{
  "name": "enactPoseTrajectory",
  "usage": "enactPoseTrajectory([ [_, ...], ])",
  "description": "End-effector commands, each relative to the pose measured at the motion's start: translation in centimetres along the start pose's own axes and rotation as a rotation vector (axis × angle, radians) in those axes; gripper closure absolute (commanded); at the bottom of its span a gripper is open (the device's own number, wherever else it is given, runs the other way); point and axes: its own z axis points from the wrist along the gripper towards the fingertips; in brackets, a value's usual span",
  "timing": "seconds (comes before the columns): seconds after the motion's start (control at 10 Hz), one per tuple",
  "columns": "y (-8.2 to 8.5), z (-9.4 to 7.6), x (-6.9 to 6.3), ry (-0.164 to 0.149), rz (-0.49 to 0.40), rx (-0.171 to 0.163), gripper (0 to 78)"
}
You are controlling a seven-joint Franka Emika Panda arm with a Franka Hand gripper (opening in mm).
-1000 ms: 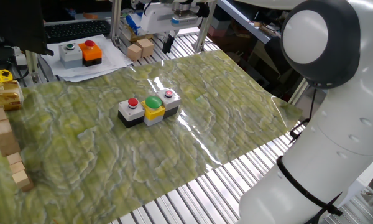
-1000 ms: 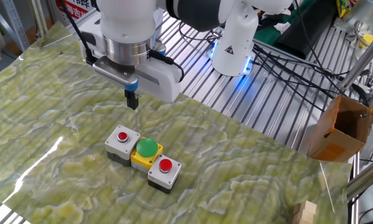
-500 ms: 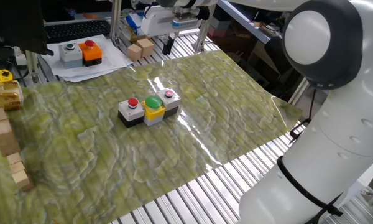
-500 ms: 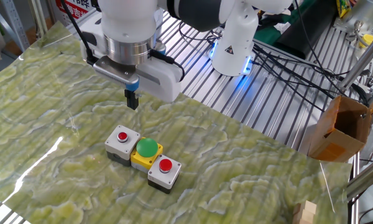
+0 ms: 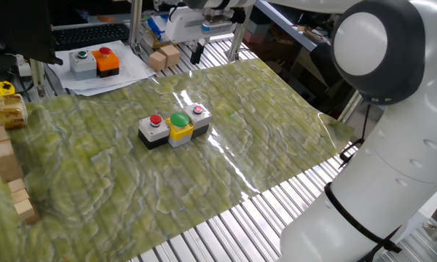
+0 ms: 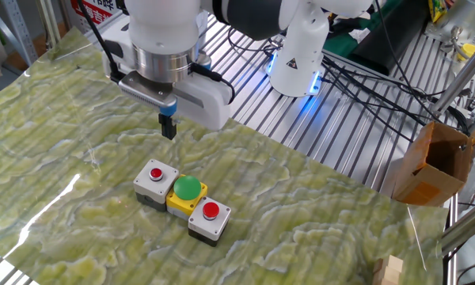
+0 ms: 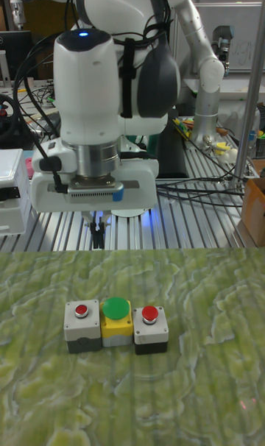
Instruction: Press three buttons from left to right in sequence
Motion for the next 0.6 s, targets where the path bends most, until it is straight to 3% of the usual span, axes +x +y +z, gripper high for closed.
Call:
enactPoseTrajectory([
  [0.1, -0.02, -0.20, -0.05, 0.009, 0.004, -0.022, 77.6],
  [0.3, -0.02, -0.20, -0.05, 0.068, 0.074, -0.018, 77.6],
  [0.6, -0.02, -0.20, -0.05, 0.069, 0.157, 0.013, 77.6],
])
